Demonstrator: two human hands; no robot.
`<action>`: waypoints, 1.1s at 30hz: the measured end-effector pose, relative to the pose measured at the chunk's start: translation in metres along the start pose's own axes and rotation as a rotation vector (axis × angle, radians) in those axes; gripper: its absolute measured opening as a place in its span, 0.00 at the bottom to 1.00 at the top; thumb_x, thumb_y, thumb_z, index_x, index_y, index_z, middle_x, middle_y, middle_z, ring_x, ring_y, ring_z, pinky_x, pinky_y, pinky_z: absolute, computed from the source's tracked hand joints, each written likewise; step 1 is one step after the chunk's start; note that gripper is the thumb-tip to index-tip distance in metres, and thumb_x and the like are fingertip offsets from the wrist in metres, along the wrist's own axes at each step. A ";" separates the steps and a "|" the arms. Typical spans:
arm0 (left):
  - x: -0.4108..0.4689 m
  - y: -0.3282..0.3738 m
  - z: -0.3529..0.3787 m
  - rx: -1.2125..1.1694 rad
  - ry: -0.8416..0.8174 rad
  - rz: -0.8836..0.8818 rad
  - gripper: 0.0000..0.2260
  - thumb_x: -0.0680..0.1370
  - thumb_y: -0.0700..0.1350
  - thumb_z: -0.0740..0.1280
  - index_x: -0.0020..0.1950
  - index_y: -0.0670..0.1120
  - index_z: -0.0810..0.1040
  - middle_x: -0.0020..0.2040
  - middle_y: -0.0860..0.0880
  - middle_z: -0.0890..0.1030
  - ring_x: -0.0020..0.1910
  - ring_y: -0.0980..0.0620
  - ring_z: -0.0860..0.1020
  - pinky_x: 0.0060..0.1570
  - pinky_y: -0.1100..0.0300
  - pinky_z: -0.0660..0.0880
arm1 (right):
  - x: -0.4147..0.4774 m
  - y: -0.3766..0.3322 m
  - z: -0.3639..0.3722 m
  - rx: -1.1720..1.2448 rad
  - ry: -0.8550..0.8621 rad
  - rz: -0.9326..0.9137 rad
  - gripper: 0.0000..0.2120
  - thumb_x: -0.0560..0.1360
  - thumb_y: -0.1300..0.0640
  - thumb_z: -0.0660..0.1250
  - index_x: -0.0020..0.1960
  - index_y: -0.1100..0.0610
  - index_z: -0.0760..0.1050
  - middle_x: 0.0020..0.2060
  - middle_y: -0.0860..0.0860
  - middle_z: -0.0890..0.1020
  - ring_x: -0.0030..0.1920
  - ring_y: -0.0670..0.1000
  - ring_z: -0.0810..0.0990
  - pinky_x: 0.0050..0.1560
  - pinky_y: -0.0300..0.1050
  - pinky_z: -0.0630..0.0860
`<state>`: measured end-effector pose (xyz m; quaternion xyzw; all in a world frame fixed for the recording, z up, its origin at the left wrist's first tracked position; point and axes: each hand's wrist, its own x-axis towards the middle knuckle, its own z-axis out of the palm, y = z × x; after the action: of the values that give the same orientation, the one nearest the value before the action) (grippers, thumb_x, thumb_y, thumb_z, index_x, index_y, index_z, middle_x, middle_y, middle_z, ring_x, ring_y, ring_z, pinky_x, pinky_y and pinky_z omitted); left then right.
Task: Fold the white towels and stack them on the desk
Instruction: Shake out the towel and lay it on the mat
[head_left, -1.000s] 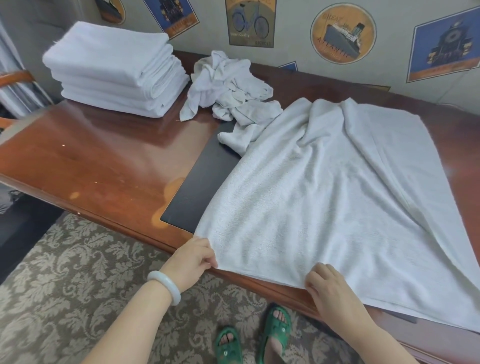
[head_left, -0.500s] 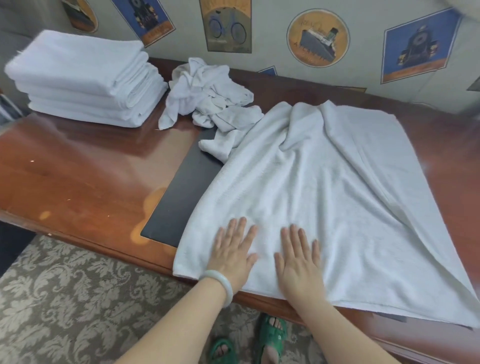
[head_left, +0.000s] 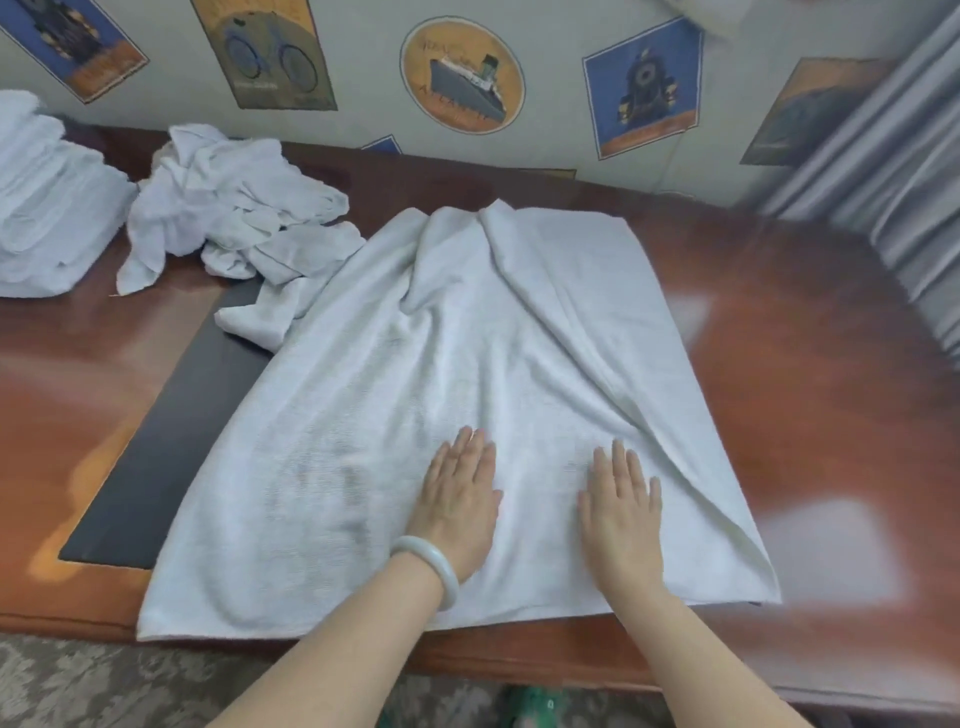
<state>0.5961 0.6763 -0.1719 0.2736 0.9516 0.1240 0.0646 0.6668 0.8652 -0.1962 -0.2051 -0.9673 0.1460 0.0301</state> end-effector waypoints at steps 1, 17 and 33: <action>0.015 0.017 0.004 0.002 -0.015 0.019 0.26 0.85 0.50 0.51 0.80 0.42 0.50 0.81 0.46 0.47 0.80 0.48 0.42 0.75 0.55 0.34 | -0.005 0.018 0.001 -0.037 -0.055 -0.003 0.29 0.80 0.47 0.47 0.77 0.58 0.61 0.77 0.56 0.60 0.78 0.55 0.57 0.76 0.59 0.51; -0.018 0.081 0.022 -0.259 -0.345 0.355 0.13 0.79 0.55 0.63 0.55 0.48 0.76 0.50 0.57 0.69 0.49 0.61 0.63 0.51 0.70 0.63 | -0.033 0.165 -0.067 0.361 -0.085 0.187 0.14 0.76 0.64 0.66 0.56 0.48 0.76 0.49 0.43 0.70 0.46 0.45 0.75 0.48 0.48 0.76; -0.020 0.086 0.014 -0.419 -0.432 0.225 0.06 0.80 0.44 0.64 0.49 0.47 0.80 0.42 0.60 0.71 0.45 0.60 0.71 0.50 0.65 0.71 | -0.031 0.158 -0.079 0.424 -0.121 0.302 0.15 0.76 0.65 0.67 0.56 0.48 0.79 0.42 0.50 0.72 0.41 0.48 0.76 0.39 0.39 0.69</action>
<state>0.6595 0.7391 -0.1608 0.3781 0.8334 0.2625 0.3060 0.7660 1.0122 -0.1675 -0.3272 -0.8735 0.3604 -0.0078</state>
